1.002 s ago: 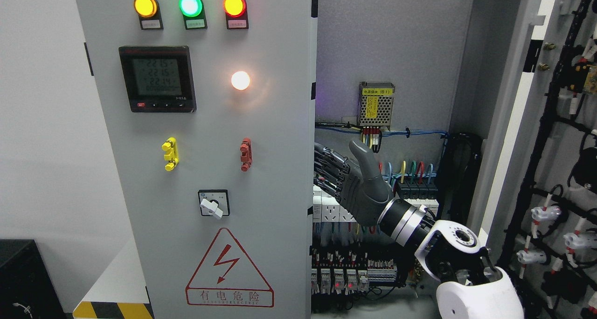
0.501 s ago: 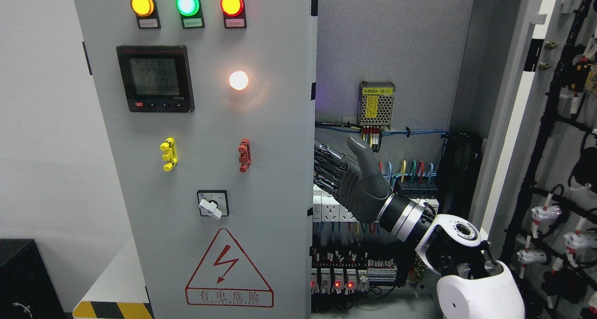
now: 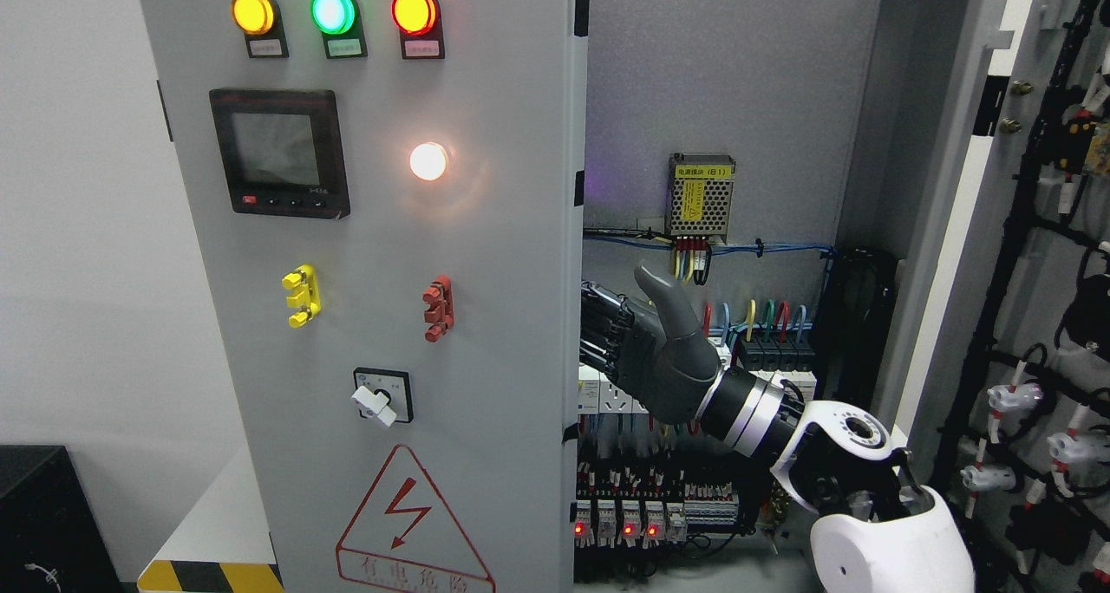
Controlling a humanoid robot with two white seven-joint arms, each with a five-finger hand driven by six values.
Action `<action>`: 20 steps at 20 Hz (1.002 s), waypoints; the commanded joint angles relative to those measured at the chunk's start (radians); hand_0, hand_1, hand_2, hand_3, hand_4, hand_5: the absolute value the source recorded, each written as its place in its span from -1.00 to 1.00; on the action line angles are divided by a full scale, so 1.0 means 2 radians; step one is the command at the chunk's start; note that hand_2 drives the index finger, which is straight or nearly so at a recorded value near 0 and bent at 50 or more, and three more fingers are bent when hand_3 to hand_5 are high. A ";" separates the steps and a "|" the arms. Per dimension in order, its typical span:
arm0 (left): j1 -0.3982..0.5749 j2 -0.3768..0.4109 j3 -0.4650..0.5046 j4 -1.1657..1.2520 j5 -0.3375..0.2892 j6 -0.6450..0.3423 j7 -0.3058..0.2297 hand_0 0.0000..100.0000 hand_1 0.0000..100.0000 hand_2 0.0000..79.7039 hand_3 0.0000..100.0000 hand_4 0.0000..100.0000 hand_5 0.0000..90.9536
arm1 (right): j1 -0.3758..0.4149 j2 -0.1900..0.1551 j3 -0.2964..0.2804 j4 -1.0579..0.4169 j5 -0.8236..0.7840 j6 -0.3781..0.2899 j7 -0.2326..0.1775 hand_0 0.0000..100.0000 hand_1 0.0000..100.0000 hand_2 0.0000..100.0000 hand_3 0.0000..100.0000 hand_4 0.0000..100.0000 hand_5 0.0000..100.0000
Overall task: Open door with both hands
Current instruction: 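Pull the indicator-light door open with the right hand, swinging it outward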
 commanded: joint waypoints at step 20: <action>0.015 0.000 0.000 0.000 0.000 0.000 0.000 -1.00 -1.00 -1.00 -1.00 -1.00 -1.00 | 0.205 0.007 0.143 -0.232 0.000 -0.005 -0.003 -1.00 -1.00 -1.00 -1.00 -1.00 -1.00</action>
